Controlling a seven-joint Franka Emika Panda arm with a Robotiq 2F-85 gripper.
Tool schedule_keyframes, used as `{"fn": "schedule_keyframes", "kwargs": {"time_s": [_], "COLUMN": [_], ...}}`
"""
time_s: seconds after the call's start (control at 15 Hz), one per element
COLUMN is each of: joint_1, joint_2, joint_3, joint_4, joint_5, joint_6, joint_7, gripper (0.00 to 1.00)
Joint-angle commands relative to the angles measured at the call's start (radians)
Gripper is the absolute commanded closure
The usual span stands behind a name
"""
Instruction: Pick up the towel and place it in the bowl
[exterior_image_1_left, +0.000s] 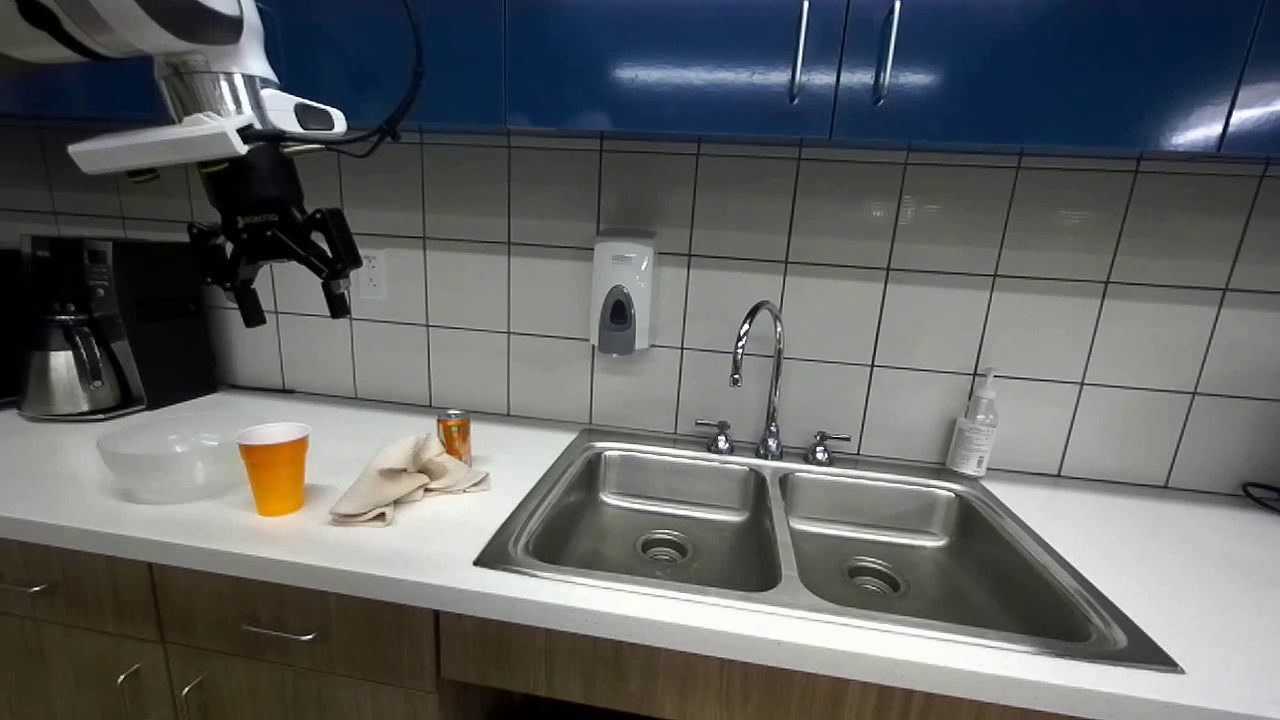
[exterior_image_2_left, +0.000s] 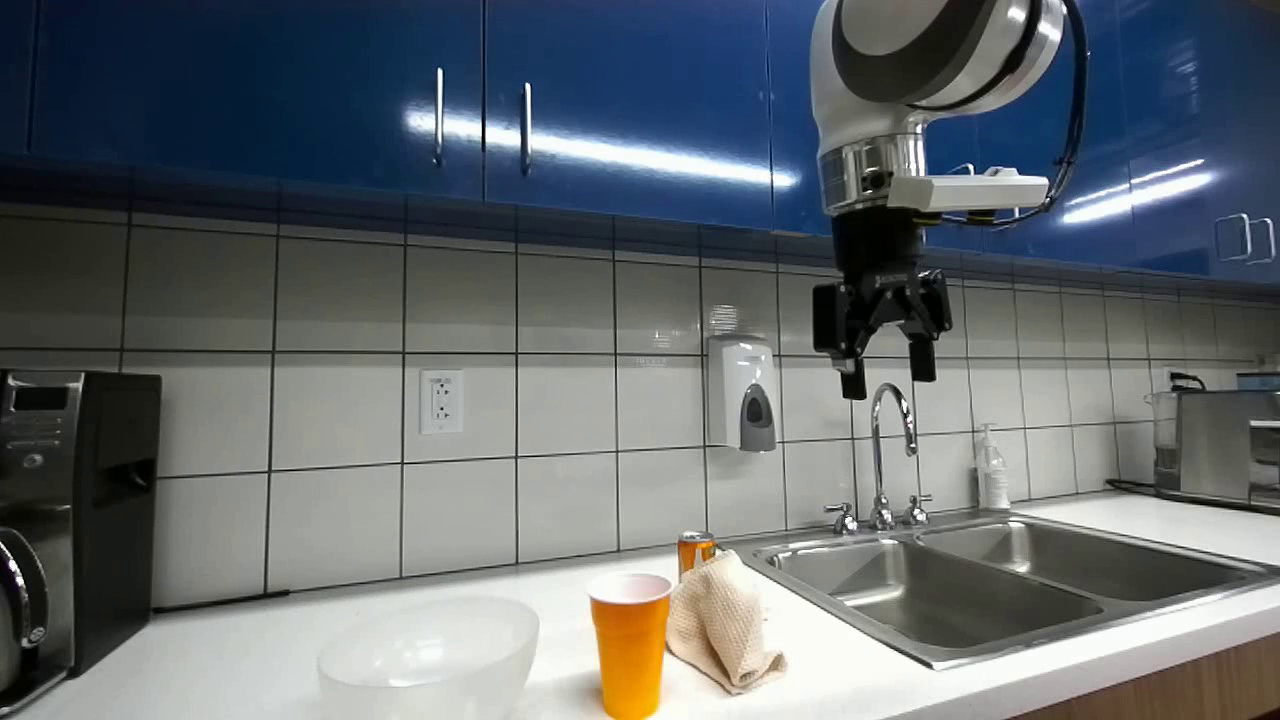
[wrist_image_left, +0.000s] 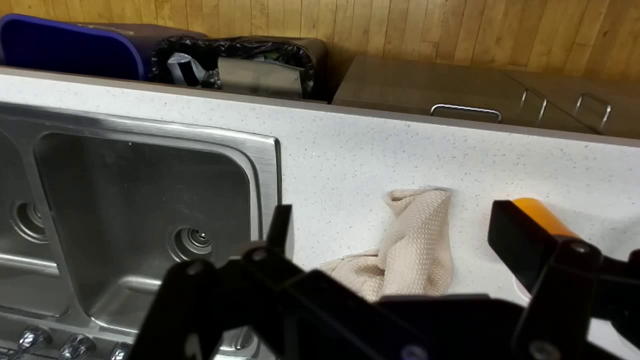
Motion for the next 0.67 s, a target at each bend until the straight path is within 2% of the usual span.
{"fn": "schedule_keyframes", "kwargs": {"time_s": [0.0,0.2,0.6], "joint_1": [0.011,0.011,-0.019], "joint_2": [0.001,0.001,0.003], "joint_3": [-0.009,-0.009,0.027], "joint_4": [0.002,0.002,-0.031], "joint_5": [-0.006,-0.006,-0.032], "joint_6": [-0.003,-0.003,0.045], "joint_7": [0.005,0.005,0.158], "gripper": [0.0,0.0,0.0]}}
